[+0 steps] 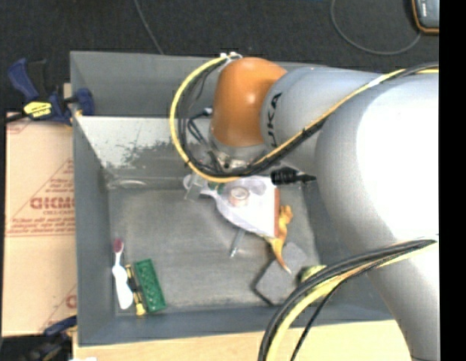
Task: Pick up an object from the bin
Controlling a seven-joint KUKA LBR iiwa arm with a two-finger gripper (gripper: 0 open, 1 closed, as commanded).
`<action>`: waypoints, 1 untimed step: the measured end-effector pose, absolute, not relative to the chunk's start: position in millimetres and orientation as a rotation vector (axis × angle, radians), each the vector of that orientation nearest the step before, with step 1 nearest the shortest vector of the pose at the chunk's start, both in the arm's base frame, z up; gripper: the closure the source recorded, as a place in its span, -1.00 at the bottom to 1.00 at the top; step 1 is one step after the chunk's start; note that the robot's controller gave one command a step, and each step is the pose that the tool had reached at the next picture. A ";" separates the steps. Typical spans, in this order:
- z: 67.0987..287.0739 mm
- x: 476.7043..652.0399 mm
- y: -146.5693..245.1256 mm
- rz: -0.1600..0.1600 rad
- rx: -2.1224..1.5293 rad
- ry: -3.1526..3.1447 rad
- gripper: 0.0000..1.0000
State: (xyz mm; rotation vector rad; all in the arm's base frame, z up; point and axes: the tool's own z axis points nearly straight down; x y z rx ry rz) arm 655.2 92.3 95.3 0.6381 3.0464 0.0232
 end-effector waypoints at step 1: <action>126.7 653.5 91.6 0.020 0.640 3.053 1.00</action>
Offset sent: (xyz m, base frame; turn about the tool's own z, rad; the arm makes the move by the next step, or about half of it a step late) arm -0.0020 -0.0004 0.0305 0.0001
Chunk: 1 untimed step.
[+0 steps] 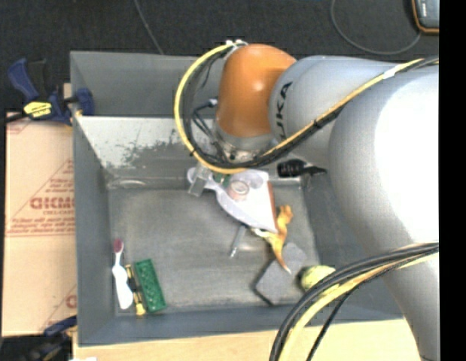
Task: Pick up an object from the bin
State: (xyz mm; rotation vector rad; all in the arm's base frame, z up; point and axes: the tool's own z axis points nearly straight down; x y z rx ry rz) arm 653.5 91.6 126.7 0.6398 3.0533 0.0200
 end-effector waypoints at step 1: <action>168.1 655.0 91.3 0.022 0.637 3.049 1.00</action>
Offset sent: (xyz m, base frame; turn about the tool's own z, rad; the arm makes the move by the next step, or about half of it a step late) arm 0.0013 -0.0003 0.0494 -0.0004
